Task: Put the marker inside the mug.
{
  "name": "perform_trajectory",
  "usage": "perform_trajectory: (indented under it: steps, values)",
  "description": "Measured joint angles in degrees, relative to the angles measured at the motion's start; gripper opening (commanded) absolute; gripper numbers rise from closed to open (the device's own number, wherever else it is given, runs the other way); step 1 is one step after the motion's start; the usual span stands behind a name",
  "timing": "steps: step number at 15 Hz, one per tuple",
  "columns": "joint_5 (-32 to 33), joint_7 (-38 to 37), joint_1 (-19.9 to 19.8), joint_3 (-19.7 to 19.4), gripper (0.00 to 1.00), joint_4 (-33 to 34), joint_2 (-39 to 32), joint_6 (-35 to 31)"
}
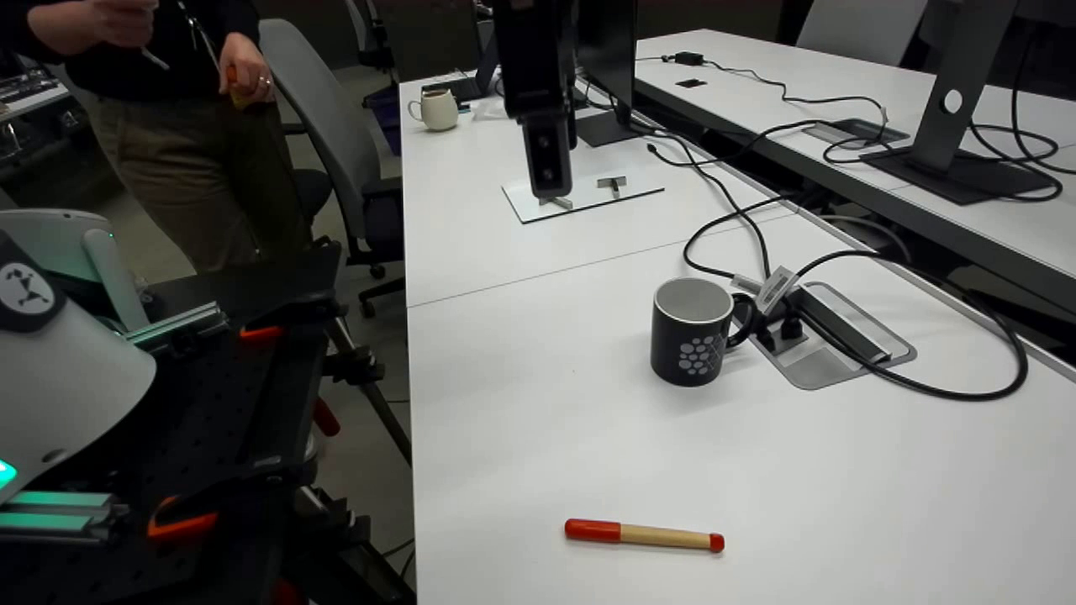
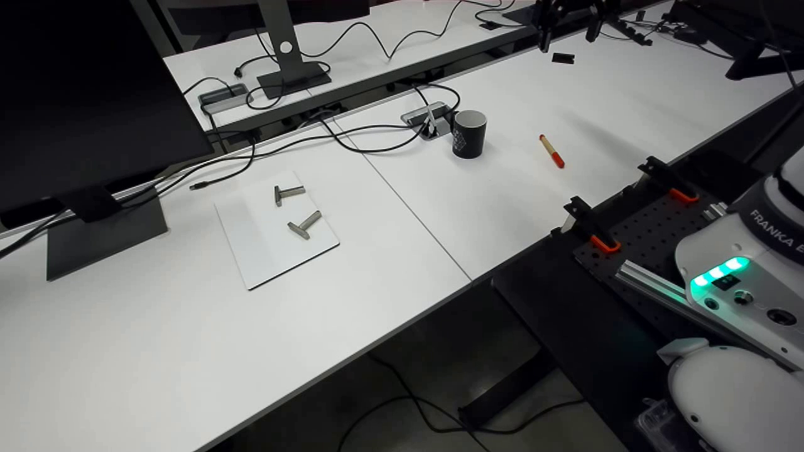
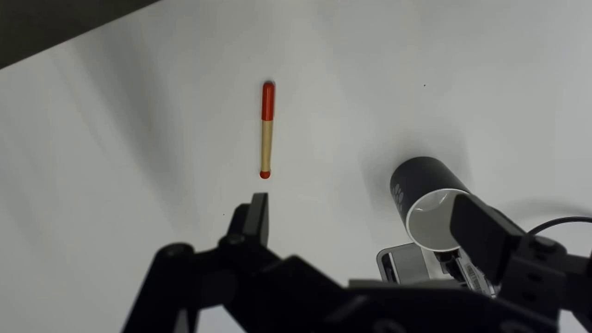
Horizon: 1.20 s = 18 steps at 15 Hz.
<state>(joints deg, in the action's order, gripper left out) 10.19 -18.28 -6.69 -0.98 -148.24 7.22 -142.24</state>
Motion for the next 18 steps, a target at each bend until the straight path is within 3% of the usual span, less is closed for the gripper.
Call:
perform_trajectory:
  steps: [6, 18]
  values:
    - [0.2, 0.2, -0.1, -1.5, 1.0, 0.9, -8.2, -4.8]
    - [0.3, 1.9, 2.4, -5.7, 1.0, 9.9, -27.8, -10.8]
